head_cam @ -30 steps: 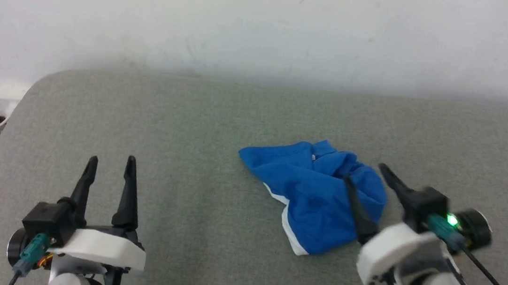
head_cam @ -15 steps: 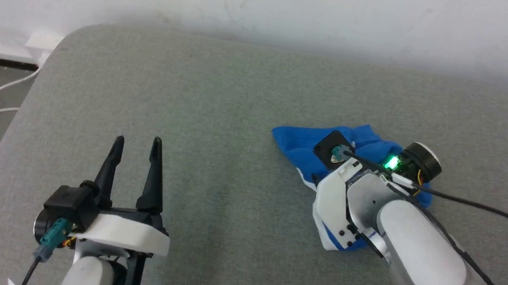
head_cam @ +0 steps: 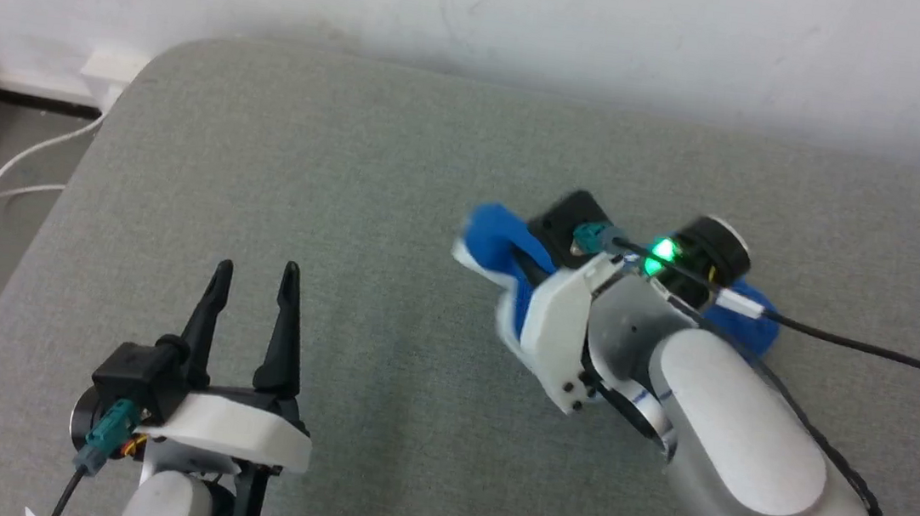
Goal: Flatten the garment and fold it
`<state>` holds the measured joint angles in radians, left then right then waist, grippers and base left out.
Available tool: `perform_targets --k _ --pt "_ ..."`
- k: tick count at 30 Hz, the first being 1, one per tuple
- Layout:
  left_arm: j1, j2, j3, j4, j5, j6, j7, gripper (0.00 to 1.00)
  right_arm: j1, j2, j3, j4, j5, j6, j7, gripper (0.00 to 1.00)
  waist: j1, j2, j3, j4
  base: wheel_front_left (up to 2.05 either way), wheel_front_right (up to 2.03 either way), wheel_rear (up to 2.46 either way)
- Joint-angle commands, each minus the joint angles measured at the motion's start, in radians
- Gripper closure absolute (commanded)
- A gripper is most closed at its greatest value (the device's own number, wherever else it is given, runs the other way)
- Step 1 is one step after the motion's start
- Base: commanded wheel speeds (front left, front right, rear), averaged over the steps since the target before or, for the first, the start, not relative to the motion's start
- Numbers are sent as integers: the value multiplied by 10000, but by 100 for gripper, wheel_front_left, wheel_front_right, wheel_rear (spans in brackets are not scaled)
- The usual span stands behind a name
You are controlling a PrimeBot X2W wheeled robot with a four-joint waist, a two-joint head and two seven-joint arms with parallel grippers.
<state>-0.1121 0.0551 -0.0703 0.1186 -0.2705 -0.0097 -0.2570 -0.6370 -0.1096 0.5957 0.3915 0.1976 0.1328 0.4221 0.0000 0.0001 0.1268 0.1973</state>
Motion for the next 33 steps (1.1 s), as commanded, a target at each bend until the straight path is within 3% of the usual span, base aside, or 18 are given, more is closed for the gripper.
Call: perform_targets --k 1,6,11,16,22,23,24,25,29,33 --pt "92 -38 51 55 135 -82 -47 0 -169 126 -189 -387 236 -21 -322 100 0 -1 -453 -363 0 0 0" --pt "297 -40 196 122 247 -150 -47 0 103 394 -1672 -1625 523 -21 -1264 100 0 -1 -849 -641 0 0 0" --pt "469 -41 203 169 338 -258 -47 0 1628 512 -4589 -2105 26 -21 -1410 100 0 -1 -1046 -761 0 0 0" --pt "571 -43 171 266 329 -334 -47 0 3811 582 -7366 -1821 -966 -21 -1030 100 0 -1 -1055 -914 0 0 0" --pt "595 -44 122 273 365 -333 -47 0 5230 590 -8571 -1186 -512 -21 -889 100 0 -1 -993 -1133 0 0 0" --pt "583 -44 124 292 363 -346 -47 0 5409 590 -8622 -1077 -451 -21 -829 80 0 -1 -998 -1180 0 0 0" --pt "576 -44 121 317 368 -359 -47 0 5559 591 -8638 -1021 -406 -21 -800 35 0 -1 -1019 -1227 0 0 0" --pt "569 -45 116 346 368 -382 -47 0 5694 591 -8672 -1001 -364 -21 -775 0 0 -1 -1039 -1264 0 0 0" --pt "598 -45 -3 456 404 -443 -47 0 6147 592 -8637 -1455 -479 -21 -823 0 0 -1 -1184 -1395 0 0 0" --pt "504 -46 -316 619 367 -564 -39 0 6502 592 -8452 -2855 -726 -21 -1682 0 0 -1 -1225 -1470 0 0 0"
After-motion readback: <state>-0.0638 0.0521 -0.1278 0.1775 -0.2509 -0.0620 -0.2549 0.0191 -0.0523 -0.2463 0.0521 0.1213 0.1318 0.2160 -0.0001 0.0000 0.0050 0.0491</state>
